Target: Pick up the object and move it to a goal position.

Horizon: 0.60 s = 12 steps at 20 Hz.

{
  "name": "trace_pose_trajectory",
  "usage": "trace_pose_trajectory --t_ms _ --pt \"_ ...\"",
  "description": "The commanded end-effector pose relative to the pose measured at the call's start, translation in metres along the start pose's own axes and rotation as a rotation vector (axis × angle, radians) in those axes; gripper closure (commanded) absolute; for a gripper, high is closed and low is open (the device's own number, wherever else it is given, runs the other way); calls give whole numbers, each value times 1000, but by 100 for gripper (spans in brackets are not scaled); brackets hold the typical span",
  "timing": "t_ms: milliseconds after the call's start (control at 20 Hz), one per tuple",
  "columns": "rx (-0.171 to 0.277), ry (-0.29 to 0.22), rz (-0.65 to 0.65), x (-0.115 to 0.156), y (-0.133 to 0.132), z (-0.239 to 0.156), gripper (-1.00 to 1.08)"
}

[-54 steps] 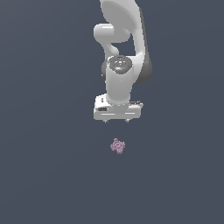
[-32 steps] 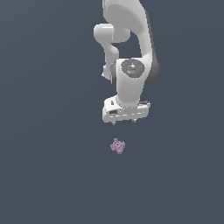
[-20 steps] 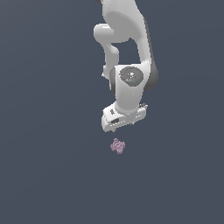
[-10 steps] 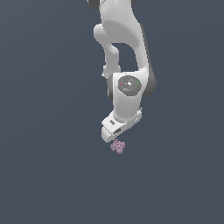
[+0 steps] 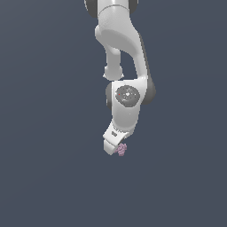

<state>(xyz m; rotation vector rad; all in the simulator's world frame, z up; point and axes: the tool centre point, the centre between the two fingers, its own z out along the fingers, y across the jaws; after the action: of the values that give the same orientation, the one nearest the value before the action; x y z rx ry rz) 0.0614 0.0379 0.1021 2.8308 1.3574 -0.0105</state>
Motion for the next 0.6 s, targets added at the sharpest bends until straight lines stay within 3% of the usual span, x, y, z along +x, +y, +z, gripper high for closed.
trace_pose_trajectory --t_ms 0,550 --pt "-1 2 -54 1 5 3 -92" --pt "-2 7 -176 3 15 12 -92"
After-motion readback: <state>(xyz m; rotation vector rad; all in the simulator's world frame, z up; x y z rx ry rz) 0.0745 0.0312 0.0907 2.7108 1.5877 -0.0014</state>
